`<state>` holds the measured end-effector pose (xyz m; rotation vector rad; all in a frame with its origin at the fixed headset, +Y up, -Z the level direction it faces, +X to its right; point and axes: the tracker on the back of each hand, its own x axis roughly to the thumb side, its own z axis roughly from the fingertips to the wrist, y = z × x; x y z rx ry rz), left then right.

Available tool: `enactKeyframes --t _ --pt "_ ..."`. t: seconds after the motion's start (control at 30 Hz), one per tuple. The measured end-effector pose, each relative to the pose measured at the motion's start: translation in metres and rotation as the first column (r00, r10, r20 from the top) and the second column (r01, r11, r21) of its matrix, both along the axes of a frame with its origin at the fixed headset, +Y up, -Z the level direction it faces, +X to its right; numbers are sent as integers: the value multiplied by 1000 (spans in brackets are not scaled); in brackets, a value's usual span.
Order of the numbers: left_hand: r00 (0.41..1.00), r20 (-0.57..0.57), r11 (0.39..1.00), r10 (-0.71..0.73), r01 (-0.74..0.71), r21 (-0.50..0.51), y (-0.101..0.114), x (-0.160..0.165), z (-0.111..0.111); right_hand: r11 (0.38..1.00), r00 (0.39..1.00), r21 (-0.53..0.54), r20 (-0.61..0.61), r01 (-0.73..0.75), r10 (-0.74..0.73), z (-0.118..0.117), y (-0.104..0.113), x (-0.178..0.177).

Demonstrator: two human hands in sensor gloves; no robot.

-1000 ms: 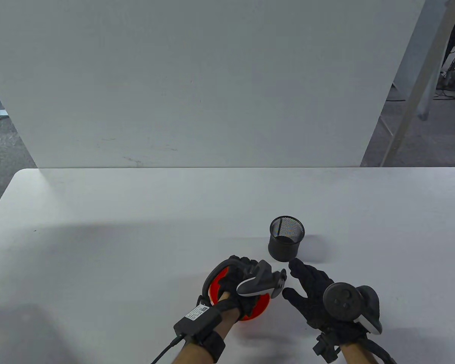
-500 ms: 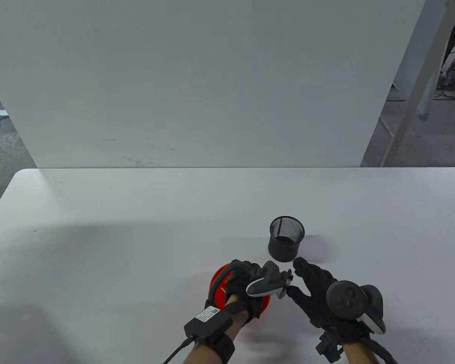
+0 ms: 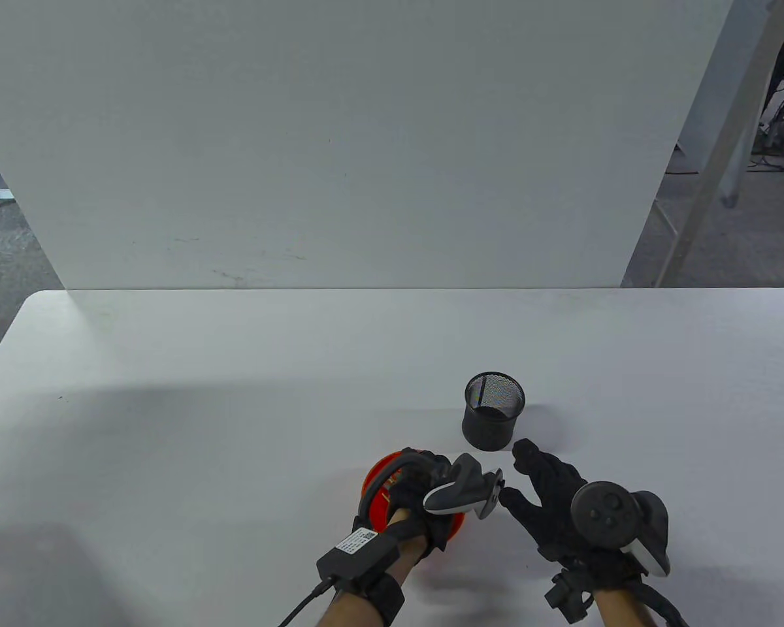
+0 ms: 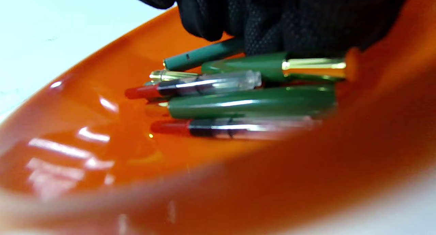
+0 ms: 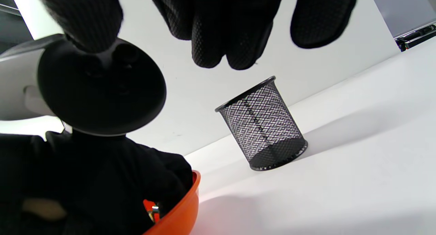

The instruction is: Assemble fountain pens from components

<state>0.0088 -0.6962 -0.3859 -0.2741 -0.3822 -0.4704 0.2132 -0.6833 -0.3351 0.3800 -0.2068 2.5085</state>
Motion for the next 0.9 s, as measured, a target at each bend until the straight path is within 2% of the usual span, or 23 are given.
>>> enactKeyframes --t 0.3,0.37,0.47,0.63,0.77,0.83,0.9 --pt "997 67 999 -31 29 24 7 -2 -1 1000 1000 -5 -16 9 -9 -1 1 0" --pt "999 54 1000 -7 6 25 14 -6 -3 1000 1000 -4 -18 14 -14 -1 1 0" --pt "998 50 999 24 -25 21 22 6 2 1000 1000 0 -18 14 -14 0 1 0" --pt "984 20 981 178 -179 72 42 -12 3 999 999 -25 -11 31 -32 -1 -3 4" --pt "932 17 921 361 -360 151 60 -36 15 999 999 -26 -6 36 -37 0 -5 5" --pt "876 1 864 482 -476 165 67 -51 22 999 999 -23 -5 39 -39 1 -5 5" --pt "783 18 765 622 -612 200 72 -70 31 999 999 -24 -6 36 -36 1 -5 5"
